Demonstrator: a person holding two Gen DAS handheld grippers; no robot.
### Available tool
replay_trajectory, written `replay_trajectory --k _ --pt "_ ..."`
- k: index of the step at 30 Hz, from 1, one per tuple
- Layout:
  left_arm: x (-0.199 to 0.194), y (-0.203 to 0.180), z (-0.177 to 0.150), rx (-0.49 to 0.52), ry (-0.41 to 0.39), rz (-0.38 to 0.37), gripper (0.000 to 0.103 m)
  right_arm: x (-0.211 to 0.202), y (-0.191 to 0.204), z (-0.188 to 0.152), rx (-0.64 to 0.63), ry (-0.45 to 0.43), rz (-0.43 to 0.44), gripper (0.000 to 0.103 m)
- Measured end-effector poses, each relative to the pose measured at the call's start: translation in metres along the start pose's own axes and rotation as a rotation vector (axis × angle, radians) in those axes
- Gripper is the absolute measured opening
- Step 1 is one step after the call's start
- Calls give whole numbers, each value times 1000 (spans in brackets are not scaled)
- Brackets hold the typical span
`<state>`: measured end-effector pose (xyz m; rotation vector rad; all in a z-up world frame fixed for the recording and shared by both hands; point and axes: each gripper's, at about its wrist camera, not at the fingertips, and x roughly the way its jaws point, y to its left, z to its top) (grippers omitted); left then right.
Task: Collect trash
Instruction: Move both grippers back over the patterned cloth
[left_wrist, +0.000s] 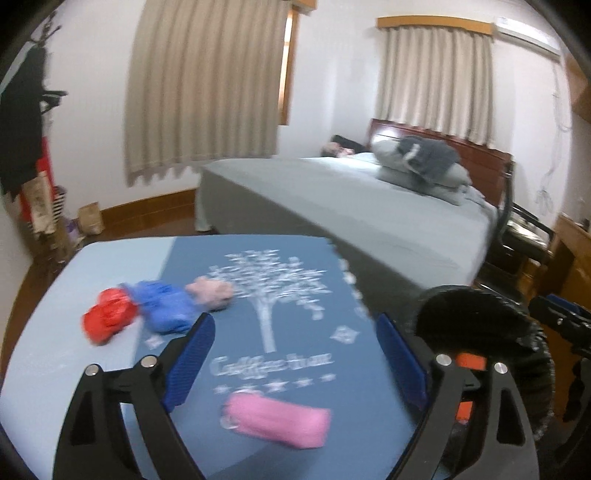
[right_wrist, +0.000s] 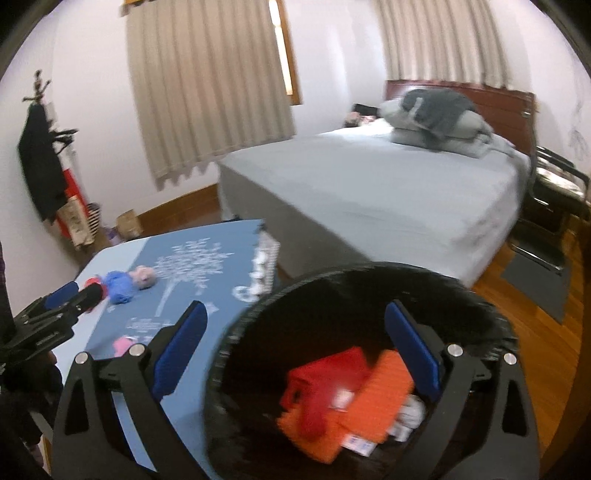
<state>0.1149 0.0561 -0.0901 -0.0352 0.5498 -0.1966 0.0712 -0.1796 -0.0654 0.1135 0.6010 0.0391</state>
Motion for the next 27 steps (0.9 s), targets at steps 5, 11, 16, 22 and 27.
replay_trajectory --k 5,11,16,22,27 --pt "-7 40 -15 -33 22 78 88 14 42 4 -51 10 77 94" --pt "-11 74 -29 -63 42 151 88 31 86 2 -102 38 145 94" --pt "-8 92 -36 -76 50 189 88 43 116 -4 -144 62 189 94" --pt "-3 108 -44 -89 69 217 87 62 147 -14 -183 95 225 94" --pt "1 122 -49 -107 79 232 87 81 163 -29 -198 150 242 94"
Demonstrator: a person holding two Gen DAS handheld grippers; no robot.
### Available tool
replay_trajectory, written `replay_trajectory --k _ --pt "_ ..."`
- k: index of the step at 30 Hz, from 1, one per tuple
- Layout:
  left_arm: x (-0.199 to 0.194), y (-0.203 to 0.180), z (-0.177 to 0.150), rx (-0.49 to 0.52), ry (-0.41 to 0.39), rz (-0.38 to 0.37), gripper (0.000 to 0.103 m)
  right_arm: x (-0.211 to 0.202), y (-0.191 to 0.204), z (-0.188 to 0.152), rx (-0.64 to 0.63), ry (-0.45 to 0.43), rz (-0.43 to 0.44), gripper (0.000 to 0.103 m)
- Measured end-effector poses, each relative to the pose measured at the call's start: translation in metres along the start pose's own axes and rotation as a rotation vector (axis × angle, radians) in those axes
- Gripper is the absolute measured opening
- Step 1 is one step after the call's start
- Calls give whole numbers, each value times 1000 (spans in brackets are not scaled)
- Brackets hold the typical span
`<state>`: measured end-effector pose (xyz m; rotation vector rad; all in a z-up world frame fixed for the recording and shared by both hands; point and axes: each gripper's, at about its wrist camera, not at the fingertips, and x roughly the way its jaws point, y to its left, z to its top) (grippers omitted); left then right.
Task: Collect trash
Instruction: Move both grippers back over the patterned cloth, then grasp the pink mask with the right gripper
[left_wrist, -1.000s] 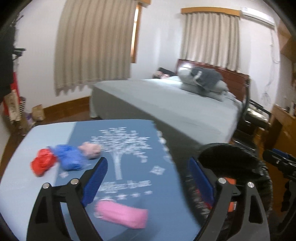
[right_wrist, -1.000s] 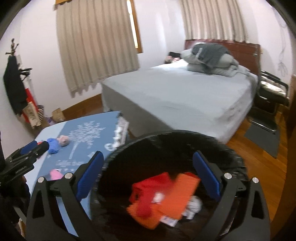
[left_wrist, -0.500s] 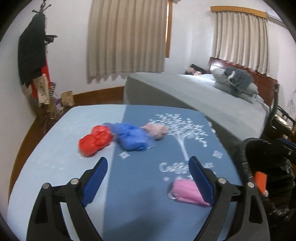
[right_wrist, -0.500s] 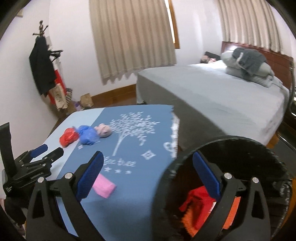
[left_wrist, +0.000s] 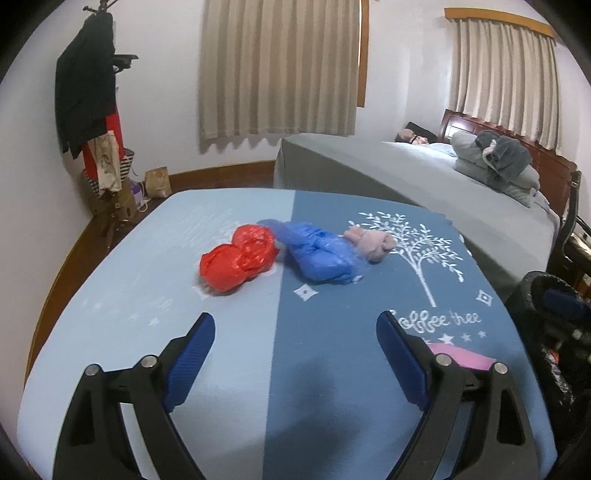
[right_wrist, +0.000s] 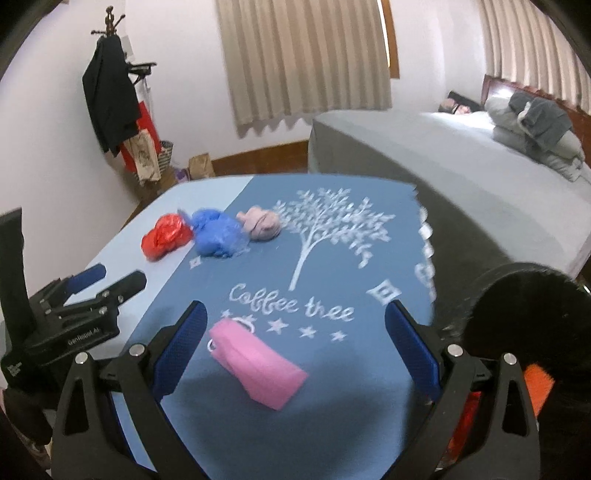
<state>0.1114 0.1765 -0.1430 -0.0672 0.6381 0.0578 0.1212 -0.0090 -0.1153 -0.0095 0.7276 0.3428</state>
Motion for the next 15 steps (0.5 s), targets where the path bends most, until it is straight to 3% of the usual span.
replay_trajectory --k 12,15 --pt "15 11 -5 -9 31 14 87 44 18 -24 -48 136 40 93" --pt "17 14 -6 -18 38 13 87 49 18 -25 -47 159 51 84"
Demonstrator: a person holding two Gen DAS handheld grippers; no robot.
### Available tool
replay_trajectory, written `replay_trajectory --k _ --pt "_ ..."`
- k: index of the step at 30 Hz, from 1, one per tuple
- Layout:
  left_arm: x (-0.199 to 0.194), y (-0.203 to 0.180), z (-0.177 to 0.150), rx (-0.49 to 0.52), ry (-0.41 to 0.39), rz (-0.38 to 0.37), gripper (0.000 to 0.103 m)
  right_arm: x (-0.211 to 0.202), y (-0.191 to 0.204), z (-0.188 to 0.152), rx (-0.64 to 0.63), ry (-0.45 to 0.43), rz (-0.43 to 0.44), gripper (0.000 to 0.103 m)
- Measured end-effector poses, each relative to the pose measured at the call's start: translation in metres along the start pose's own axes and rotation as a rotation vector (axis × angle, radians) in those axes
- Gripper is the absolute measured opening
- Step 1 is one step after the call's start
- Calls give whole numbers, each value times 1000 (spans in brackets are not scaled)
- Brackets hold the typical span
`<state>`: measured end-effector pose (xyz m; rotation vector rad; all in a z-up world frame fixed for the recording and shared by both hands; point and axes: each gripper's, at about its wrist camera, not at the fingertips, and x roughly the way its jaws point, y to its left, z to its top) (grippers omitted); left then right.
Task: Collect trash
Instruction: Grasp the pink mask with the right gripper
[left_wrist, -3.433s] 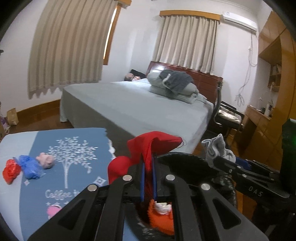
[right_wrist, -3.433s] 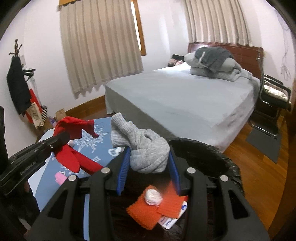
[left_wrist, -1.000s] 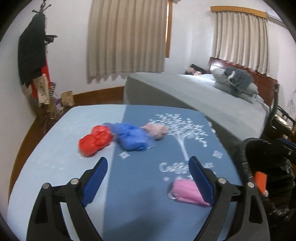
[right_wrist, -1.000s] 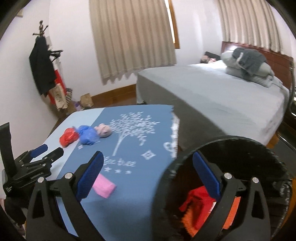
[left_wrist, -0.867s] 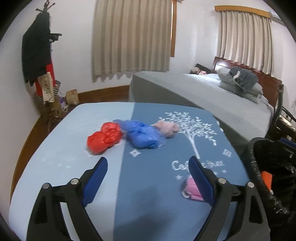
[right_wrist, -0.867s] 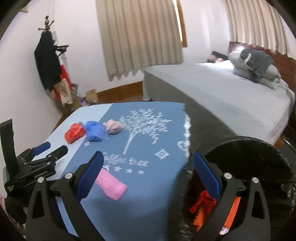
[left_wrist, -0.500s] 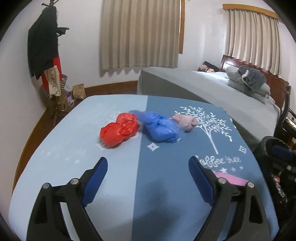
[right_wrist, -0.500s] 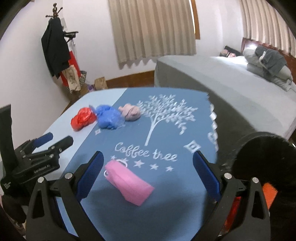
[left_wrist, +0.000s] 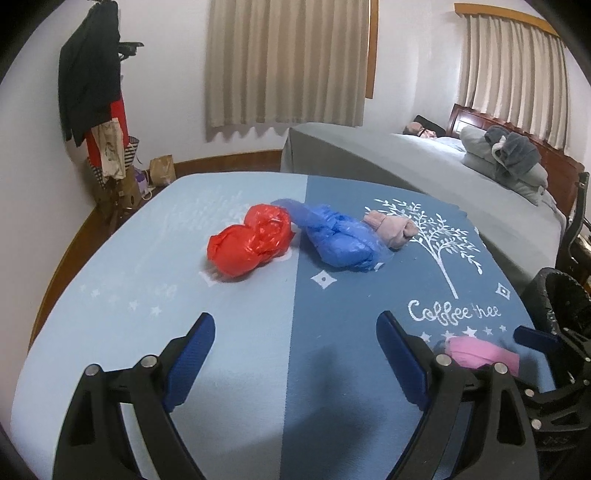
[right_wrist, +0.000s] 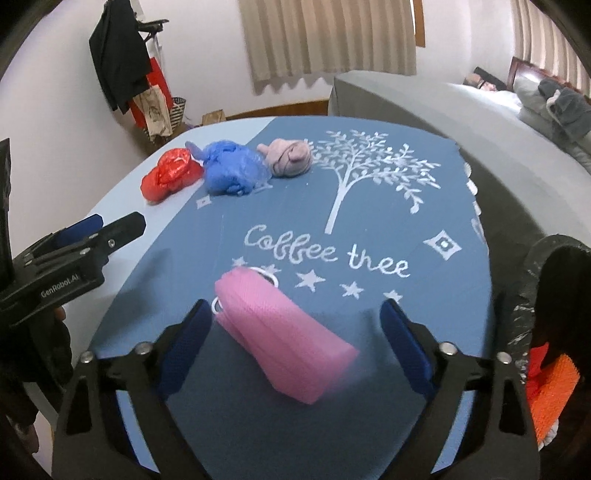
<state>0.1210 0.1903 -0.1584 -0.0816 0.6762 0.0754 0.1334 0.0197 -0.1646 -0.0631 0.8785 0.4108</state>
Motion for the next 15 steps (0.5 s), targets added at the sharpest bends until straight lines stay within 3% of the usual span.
replay_trajectory --k 3,13,15 --pt "2 0 0 -2 5 -1 87 4 0 0 3 18 10 75" --pt "4 0 -1 1 14 1 88 6 -1 -2 2 39 50 26" --pt "4 1 -1 1 16 1 88 5 -1 -2 0 38 62 22"
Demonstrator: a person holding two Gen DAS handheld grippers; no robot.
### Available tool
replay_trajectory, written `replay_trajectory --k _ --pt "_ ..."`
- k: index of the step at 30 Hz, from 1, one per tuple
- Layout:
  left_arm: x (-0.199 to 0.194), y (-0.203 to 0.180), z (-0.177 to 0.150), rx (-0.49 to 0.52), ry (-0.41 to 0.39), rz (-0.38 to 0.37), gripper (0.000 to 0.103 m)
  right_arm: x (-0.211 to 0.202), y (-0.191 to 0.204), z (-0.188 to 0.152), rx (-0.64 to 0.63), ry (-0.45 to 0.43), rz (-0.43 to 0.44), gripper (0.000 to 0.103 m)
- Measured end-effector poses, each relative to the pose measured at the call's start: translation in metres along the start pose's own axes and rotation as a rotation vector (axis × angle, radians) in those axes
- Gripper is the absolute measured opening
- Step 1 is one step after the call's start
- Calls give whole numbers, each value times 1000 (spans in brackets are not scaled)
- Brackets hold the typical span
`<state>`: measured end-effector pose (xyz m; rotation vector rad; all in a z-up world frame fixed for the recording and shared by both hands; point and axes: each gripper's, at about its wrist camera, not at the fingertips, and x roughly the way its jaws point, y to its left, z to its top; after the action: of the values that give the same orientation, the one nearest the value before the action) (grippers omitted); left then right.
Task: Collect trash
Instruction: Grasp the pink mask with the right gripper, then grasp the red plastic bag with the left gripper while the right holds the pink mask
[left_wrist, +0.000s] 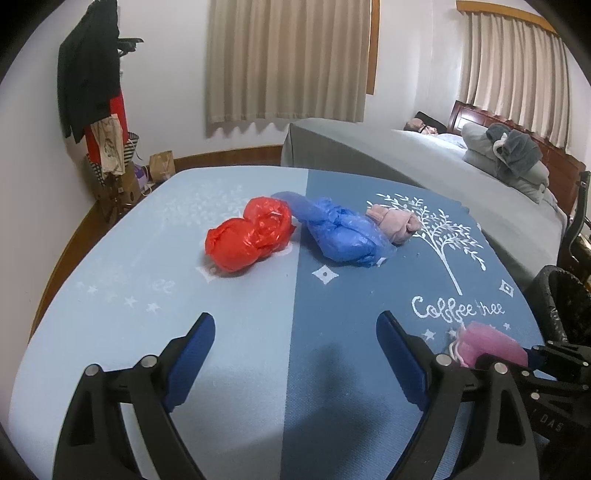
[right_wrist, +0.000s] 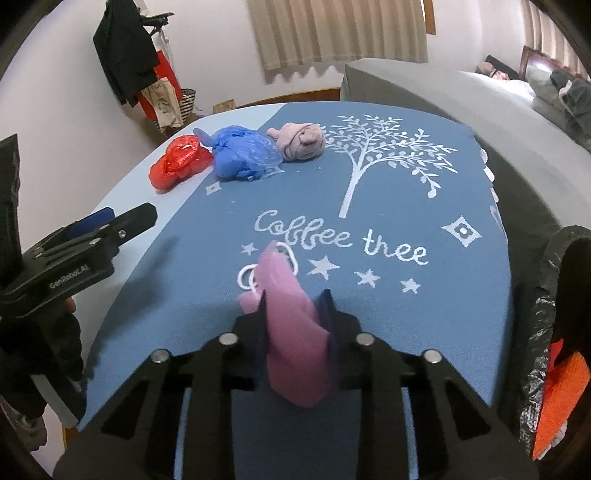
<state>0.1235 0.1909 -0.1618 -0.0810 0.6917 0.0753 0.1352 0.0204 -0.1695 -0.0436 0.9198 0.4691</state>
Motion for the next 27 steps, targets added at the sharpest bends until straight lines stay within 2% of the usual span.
replay_trajectory --k 2,10,15,21,27 --pt "0 0 0 -1 -1 -3 87 -1 1 1 0 -5 7 18" --pt "4 4 9 -13 -9 -5 87 -3 -9 15 42 -47 -10 18" --pt "16 12 23 -15 -10 22 82 5 -18 41 70 -81 -40 18" --pt "34 30 40 -33 -20 49 80 18 -26 76 85 -127 -74 18" --pt "62 46 54 -62 19 25 80 32 -29 102 85 -144 -101 18"
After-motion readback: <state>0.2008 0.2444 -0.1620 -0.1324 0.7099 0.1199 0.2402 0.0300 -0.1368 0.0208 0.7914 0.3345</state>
